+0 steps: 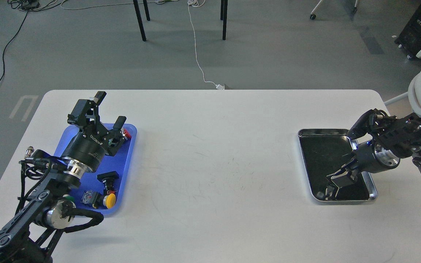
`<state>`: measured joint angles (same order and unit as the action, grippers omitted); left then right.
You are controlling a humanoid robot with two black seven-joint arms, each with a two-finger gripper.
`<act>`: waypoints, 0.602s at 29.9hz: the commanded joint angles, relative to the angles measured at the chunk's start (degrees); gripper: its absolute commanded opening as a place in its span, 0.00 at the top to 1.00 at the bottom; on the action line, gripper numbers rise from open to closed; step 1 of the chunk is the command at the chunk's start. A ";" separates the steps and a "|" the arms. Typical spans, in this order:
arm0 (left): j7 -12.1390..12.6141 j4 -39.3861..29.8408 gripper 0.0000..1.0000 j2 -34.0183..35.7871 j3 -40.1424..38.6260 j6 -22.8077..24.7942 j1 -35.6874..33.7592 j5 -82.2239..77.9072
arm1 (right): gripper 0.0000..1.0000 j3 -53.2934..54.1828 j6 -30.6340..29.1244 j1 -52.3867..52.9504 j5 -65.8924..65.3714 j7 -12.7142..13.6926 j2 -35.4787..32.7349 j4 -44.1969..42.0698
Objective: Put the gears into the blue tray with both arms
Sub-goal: 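Grasp a second small black gear on the mat with the right gripper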
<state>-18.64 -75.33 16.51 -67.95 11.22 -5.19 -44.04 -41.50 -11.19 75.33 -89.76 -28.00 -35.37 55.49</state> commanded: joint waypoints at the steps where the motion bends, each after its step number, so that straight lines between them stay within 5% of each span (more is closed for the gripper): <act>1: 0.00 0.00 0.02 0.10 0.01 0.03 0.00 0.00 | 0.12 -0.07 0.03 -0.53 -0.06 0.00 0.12 -0.03; 10: 0.00 0.09 0.02 0.10 -0.08 0.03 0.09 0.00 | 0.18 -0.16 0.03 -1.67 -0.06 0.00 -0.32 -0.12; 18: 0.00 0.09 0.02 0.01 0.01 0.03 0.35 0.00 | 0.43 -0.16 0.82 -2.64 -0.06 0.00 -0.23 -0.38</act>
<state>-18.63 -75.30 16.54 -67.95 11.25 -5.01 -44.04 -41.66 -10.50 72.86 -89.82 -28.00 -35.63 55.11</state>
